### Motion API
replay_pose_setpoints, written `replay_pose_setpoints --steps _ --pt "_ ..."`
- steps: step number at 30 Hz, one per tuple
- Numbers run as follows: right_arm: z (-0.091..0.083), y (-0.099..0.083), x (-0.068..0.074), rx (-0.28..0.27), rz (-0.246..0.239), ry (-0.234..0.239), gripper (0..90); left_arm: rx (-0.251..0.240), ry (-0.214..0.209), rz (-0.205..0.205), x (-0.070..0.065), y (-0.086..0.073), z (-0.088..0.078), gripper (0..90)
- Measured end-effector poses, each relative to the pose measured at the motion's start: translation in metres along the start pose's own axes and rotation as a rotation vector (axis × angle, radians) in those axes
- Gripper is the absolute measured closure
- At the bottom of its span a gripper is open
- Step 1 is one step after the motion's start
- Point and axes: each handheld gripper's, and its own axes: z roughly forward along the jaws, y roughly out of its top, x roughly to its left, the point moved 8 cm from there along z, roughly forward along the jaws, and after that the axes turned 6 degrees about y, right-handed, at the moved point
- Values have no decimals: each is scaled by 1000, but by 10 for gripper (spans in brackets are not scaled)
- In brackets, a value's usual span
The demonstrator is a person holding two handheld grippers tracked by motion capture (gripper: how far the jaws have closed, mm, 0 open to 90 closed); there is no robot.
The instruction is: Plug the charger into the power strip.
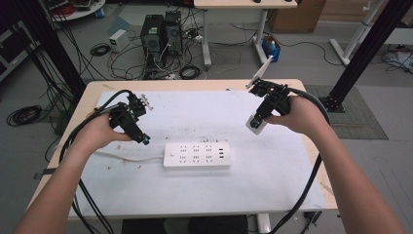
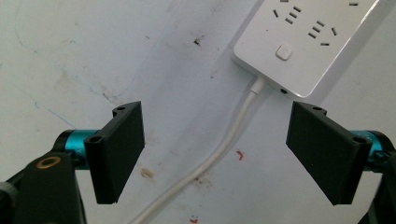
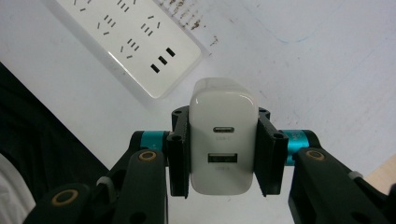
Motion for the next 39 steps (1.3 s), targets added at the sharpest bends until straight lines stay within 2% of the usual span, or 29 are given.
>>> replay_pose_setpoints --steps 3,5,6,7,8,10,11,14,18,20,23,29,35,39 --pt "6 5 3 15 -38 -3 623 1 -1 8 -1 0 0 194" --pt "10 10 7 21 -82 -4 623 0 -4 11 -2 -1 1 194" --pt "10 10 7 21 -82 -4 623 0 -4 11 -2 -1 1 194" --pt "12 13 8 22 -105 -5 623 1 -6 14 -3 -1 1 194" --pt "19 19 14 29 -164 0 623 1 -8 17 -3 -1 1 194" --pt "26 25 20 40 -229 -6 623 3 -7 17 -3 -2 2 194" --pt "26 25 20 40 -229 -6 623 3 -7 17 -3 -2 2 194" --pt "44 36 33 61 -313 15 623 2 -6 17 -5 -3 2 194" --pt "66 45 47 101 -376 27 623 -5 -10 29 -8 -3 0 194" --pt "77 50 52 109 -428 33 623 -11 -8 28 -9 -3 -1 194" --pt "94 55 59 133 -473 38 623 -9 -15 43 -12 -4 -2 194" --pt "121 65 64 157 -537 38 623 -10 -21 55 -15 -5 0 194" --pt "137 68 67 189 -588 38 623 -11 -27 64 -17 -8 0 194" --pt "139 72 70 184 -631 43 624 -5 -27 59 -17 -11 1 194"
